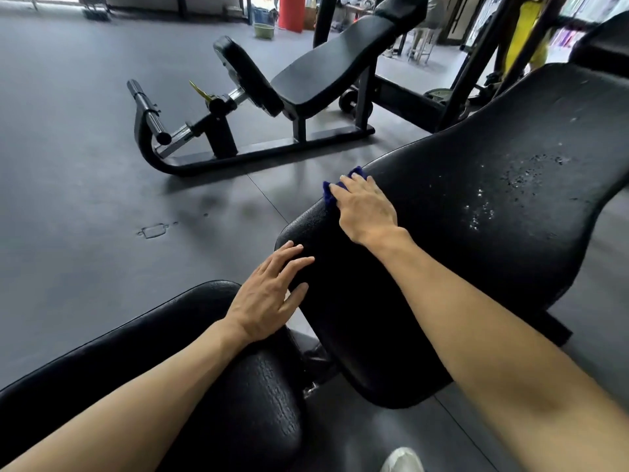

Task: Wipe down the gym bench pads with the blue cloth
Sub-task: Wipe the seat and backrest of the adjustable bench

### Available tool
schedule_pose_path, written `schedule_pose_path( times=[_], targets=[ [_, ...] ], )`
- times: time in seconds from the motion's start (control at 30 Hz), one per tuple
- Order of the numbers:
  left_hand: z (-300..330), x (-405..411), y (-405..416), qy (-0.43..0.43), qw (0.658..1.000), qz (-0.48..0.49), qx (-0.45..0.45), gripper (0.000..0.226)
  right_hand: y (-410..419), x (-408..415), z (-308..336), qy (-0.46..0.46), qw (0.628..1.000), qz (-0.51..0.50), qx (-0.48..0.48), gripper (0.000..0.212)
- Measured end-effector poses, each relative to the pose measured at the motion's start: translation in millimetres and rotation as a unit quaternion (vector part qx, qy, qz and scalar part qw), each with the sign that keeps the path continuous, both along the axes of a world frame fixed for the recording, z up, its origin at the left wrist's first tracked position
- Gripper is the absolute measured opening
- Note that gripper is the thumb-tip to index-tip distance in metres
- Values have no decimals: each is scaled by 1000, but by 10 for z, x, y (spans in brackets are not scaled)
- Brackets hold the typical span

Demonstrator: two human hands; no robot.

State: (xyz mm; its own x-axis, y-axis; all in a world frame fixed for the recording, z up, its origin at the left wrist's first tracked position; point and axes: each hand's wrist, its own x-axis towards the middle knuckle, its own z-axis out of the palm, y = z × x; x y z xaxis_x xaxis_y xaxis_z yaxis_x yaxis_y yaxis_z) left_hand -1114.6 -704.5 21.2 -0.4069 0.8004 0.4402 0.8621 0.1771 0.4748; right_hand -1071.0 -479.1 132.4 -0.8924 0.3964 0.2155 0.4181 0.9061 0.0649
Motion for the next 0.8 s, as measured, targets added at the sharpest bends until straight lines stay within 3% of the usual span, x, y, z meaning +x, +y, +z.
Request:
schedule_pose_path(
  times=[0.2,0.4,0.57,0.7,0.8],
  targets=[
    [-27,-18,2,-2,1000,-6,8,49,-36,816,-221,72,996,-3,54,47],
    [-13,-5,14,-29,999,-2,14,49,-256,959,-175,120,984,-117,59,49],
    [29,-177,-34,-83,996,-29,-2,53,-1291,971,-684,64,997,34,37,57],
    [83,-296,-176,1,997,-41,-63,60,-1129,1001,-641,19,991,119,60,56],
    [54,-261,-242,43,996,-6,-74,65,-543,874,-401,59,995,9,78,51]
  ],
)
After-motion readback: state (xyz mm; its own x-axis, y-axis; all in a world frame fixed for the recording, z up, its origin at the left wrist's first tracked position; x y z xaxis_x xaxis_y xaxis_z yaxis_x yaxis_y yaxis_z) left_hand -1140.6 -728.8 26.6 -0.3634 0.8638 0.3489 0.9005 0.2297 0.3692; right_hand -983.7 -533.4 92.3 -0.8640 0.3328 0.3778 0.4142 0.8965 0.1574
